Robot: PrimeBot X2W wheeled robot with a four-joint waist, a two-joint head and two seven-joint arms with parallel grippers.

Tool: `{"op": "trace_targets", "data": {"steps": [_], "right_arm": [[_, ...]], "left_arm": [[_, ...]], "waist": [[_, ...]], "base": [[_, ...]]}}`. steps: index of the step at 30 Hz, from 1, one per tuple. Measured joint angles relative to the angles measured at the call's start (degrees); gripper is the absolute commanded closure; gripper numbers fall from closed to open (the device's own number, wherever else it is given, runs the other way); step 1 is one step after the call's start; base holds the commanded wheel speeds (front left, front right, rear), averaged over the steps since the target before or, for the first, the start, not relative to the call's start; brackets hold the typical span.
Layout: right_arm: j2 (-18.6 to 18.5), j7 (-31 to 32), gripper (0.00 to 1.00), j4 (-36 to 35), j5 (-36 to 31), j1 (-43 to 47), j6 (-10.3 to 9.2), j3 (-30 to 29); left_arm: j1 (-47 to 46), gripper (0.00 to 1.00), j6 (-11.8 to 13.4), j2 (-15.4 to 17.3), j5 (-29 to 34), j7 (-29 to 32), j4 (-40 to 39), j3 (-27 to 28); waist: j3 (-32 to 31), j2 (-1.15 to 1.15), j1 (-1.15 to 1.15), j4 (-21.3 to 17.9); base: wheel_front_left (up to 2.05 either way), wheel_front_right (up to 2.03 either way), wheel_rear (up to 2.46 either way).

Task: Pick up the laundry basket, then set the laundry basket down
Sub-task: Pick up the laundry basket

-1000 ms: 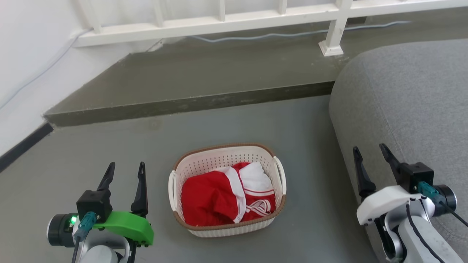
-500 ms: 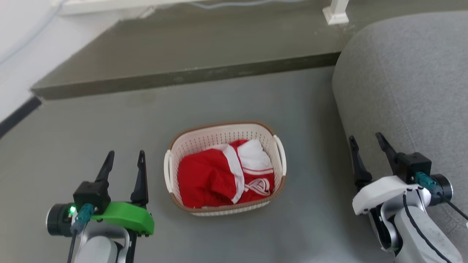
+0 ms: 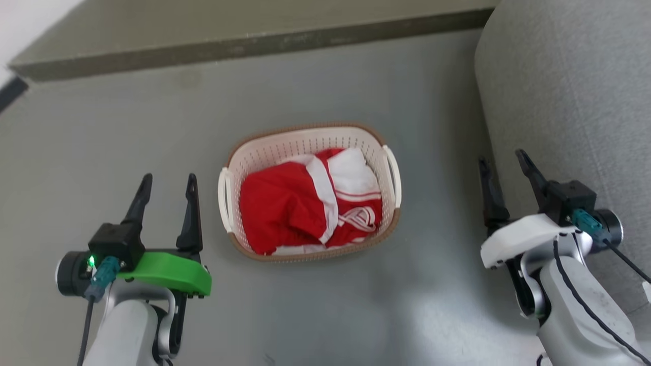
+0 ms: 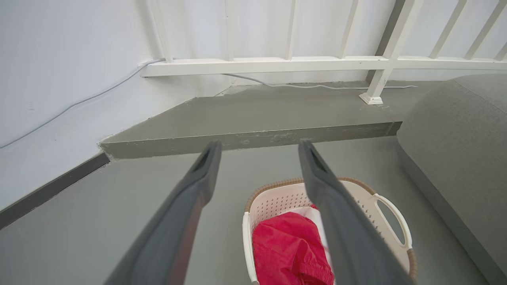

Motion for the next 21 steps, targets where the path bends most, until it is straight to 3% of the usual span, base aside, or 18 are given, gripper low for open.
{"op": "trace_targets", "data": {"steps": [21], "right_arm": [[2.19, 0.0, 0.0, 0.07, -1.01, -7.95, -0.48, 0.8]], "left_arm": [[-7.2, 0.0, -1.56, -0.1, 0.0, 0.0, -0.49, 0.64]], "waist": [[14.89, 0.0, 0.01, -0.47]], "base": [[0.0, 0.0, 0.0]]}}
